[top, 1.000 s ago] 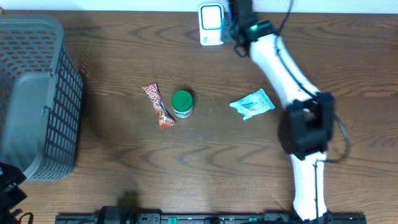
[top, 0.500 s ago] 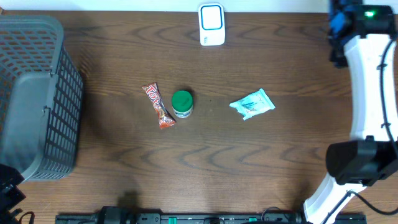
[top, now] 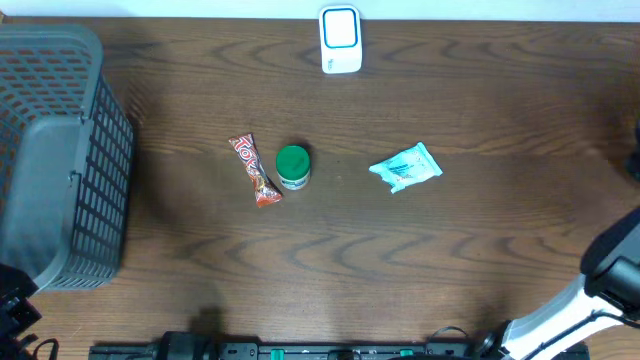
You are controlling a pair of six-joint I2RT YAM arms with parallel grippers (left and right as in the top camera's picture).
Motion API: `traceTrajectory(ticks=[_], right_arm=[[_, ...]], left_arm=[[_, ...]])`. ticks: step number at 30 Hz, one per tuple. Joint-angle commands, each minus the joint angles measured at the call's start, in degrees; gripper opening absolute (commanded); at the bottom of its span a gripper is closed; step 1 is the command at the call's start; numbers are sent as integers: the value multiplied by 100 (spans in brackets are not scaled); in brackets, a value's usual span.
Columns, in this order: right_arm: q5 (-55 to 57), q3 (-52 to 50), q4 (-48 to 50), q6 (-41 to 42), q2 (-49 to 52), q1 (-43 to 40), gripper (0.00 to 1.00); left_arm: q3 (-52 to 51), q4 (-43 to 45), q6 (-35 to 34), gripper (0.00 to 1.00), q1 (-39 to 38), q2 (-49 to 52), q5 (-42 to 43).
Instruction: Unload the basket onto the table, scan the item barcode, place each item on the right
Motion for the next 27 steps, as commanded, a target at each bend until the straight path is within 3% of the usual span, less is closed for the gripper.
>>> traceTrajectory(ticks=[1,3,7,16,27], right_arm=[[-234,-645,387,118,-37,-389,50],[-284,-925,586,118,-37,-597,54],[-522,-975,551,116,-59,-907,73],[-2118,39,-496,-144,-114,-782,98],[-3827,459,-968,-341,-114,470,96]], left_arm=[[-35,0,-98,98,24,-11,-11],[-35,-2,-98,98,24,-11,-11],[-35,-13,-98,98,24,-11,-11],[-35,-11,-98,98,24,-11,-11],[-35,9,-98,98,24,-11,-11]])
